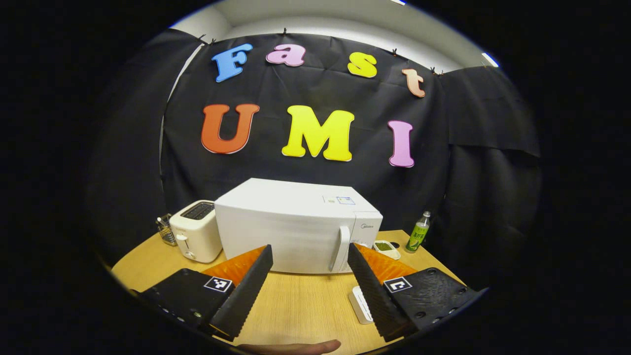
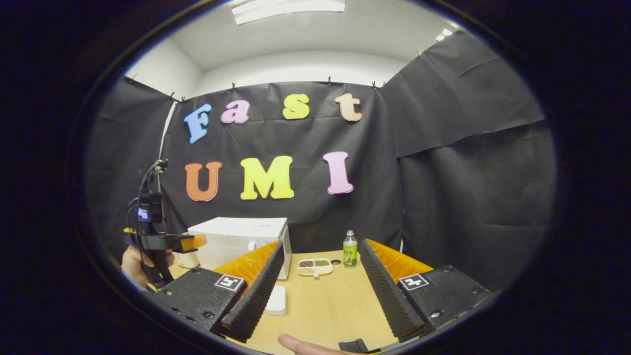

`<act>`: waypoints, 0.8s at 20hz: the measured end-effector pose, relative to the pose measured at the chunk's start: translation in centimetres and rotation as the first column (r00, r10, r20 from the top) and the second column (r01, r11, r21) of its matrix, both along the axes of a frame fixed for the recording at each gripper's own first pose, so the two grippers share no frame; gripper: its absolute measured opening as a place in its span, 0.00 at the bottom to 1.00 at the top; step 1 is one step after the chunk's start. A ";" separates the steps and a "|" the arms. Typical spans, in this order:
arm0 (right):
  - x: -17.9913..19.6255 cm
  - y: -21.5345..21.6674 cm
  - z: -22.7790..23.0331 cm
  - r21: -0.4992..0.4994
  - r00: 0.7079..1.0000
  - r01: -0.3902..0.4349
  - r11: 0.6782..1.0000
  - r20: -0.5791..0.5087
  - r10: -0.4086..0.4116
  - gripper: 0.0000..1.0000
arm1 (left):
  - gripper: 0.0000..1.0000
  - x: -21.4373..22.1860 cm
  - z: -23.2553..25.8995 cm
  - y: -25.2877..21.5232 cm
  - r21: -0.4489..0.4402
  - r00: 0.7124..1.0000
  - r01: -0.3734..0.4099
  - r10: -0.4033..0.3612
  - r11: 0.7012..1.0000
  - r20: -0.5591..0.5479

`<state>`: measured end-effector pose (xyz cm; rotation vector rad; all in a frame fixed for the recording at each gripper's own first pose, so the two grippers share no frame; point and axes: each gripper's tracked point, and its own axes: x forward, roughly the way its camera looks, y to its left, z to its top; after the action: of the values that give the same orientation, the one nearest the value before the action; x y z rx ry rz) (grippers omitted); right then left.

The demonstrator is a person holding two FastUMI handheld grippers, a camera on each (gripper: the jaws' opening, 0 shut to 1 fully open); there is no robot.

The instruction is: Open the microwave oven with the left hand, put the food in, and close the microwave oven.

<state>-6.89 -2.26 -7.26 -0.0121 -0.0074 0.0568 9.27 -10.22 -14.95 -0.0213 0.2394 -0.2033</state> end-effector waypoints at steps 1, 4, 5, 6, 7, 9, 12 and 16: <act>-0.3 0.0 0.7 0.004 1.000 0.006 1.000 0.011 -0.006 0.92 | 0.95 -1.2 1.5 0.2 0.006 1.000 -0.005 0.004 1.000 0.016; -1.3 0.0 2.1 0.019 0.999 0.014 1.000 0.038 -0.015 0.92 | 0.95 -5.0 5.6 1.4 0.018 0.997 -0.044 0.042 0.999 0.067; -1.5 0.2 2.6 0.026 0.999 0.014 1.000 0.049 -0.016 0.92 | 0.95 -6.4 7.0 2.0 0.025 0.994 -0.057 0.055 0.998 0.091; -1.9 0.3 3.0 0.032 0.998 0.015 0.999 0.059 -0.017 0.99 | 0.95 -7.6 8.2 2.5 0.037 0.991 -0.071 0.066 0.997 0.119; -2.3 0.4 3.5 0.049 0.997 0.014 0.999 0.074 -0.018 0.91 | 0.95 -8.9 9.2 3.3 0.051 0.987 -0.089 0.081 0.995 0.141; -3.2 1.2 4.6 0.093 0.994 -0.014 0.996 0.107 0.004 0.92 | 0.95 -11.2 10.4 4.8 0.083 0.980 -0.124 0.109 0.989 0.166; -3.8 2.1 4.7 0.095 0.992 -0.043 0.995 0.121 0.031 0.99 | 0.95 -14.9 11.5 6.1 0.071 0.972 -0.138 0.121 0.988 0.200; -4.4 3.1 4.1 0.073 0.991 -0.064 0.995 0.121 0.055 0.99 | 0.95 -18.6 10.4 7.3 0.049 0.962 -0.142 0.127 0.989 0.241</act>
<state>-11.29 0.80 -3.16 0.0618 -0.1292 0.1153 -9.32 -2.96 -4.58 0.0520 0.0051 -0.0609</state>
